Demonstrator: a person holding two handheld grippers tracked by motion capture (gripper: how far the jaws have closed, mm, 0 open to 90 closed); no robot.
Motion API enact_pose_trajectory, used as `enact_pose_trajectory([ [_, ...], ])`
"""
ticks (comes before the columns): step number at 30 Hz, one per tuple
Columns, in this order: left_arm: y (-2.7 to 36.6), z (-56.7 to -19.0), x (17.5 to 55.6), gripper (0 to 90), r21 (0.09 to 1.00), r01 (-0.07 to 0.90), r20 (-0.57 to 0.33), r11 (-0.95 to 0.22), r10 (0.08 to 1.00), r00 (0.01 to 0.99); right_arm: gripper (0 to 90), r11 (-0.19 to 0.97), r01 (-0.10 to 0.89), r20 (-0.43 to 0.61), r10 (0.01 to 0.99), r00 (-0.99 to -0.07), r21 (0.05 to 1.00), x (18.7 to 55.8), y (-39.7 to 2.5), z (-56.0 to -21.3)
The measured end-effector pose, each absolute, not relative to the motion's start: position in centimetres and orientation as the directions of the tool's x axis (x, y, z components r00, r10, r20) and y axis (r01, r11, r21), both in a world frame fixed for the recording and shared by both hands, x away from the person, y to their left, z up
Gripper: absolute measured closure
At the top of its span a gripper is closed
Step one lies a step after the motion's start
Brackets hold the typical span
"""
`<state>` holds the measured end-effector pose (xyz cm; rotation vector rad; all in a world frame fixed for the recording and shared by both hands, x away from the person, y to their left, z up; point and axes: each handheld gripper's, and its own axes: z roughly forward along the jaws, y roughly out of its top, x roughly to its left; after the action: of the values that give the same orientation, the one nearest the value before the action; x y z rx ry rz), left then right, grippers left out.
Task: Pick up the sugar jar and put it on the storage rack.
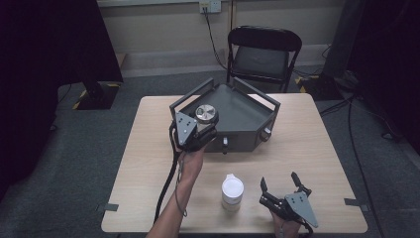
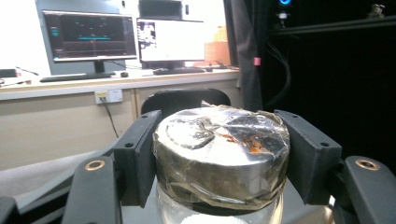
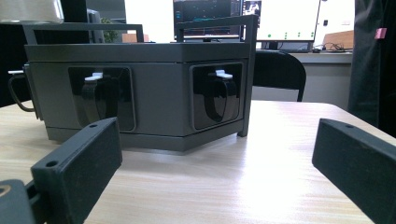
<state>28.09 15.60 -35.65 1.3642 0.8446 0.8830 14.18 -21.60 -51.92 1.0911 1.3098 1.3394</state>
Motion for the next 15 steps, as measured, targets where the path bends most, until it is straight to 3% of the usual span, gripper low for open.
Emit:
enact_pose_trajectory([
  [15,14.2,-35.2,32.4,35.0,1.0,-0.016,0.014,-0.008,0.923,0.385,0.2,0.008,-0.036,-0.014,0.985,-0.174,0.999,14.2,-21.7,-51.9],
])
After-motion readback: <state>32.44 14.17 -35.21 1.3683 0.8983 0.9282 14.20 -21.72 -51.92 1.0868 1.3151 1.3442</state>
